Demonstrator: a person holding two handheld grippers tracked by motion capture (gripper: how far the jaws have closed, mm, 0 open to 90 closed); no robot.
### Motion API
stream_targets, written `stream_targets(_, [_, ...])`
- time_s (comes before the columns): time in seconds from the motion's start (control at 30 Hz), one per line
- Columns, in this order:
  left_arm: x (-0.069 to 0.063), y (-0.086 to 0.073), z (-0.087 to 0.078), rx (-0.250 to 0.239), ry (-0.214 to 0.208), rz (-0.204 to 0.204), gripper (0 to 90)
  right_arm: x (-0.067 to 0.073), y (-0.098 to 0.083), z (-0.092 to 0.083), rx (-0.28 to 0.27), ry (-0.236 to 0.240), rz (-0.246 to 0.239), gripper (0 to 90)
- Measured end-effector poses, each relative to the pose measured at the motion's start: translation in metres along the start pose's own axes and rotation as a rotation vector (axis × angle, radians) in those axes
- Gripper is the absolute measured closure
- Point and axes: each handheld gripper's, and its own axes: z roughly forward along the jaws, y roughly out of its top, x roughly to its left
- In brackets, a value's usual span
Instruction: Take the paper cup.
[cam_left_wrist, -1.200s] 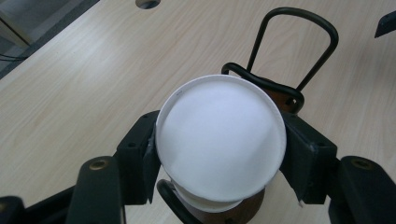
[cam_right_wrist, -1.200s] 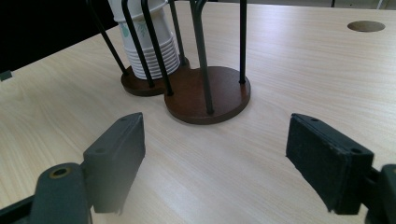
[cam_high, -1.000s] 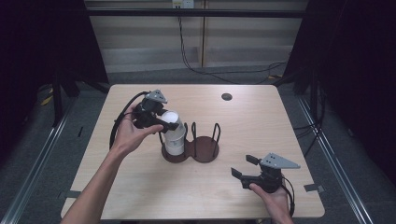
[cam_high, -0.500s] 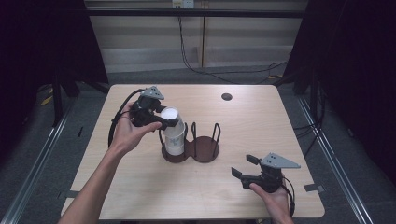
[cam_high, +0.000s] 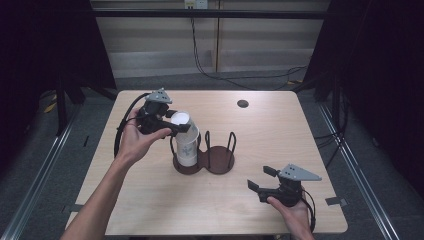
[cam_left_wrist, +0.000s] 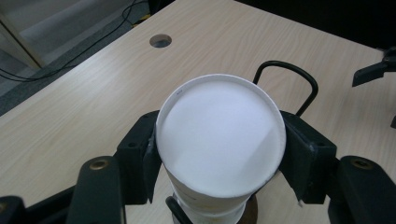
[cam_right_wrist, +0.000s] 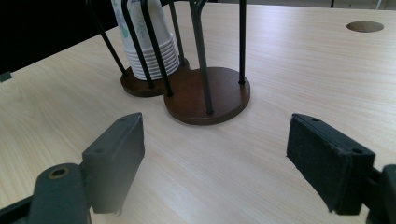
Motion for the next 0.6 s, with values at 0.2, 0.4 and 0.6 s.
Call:
stream_targets(0.2, [-0.002, 0.002, -0.007, -0.016, 0.005, 0.001, 37.0, -0.001, 0.0, -0.001, -0.005, -0.003, 0.005, 18.7])
stream_targets(0.4, [-0.004, 0.005, -0.014, -0.033, 0.01, 0.017, 37.0, 0.001, 0.0, 0.0, -0.001, -0.001, 0.004, 18.7])
stream_targets(0.6, [-0.003, 0.005, -0.026, -0.076, 0.015, 0.003, 37.0, 0.0, 0.0, 0.0, -0.002, -0.003, 0.007, 18.7])
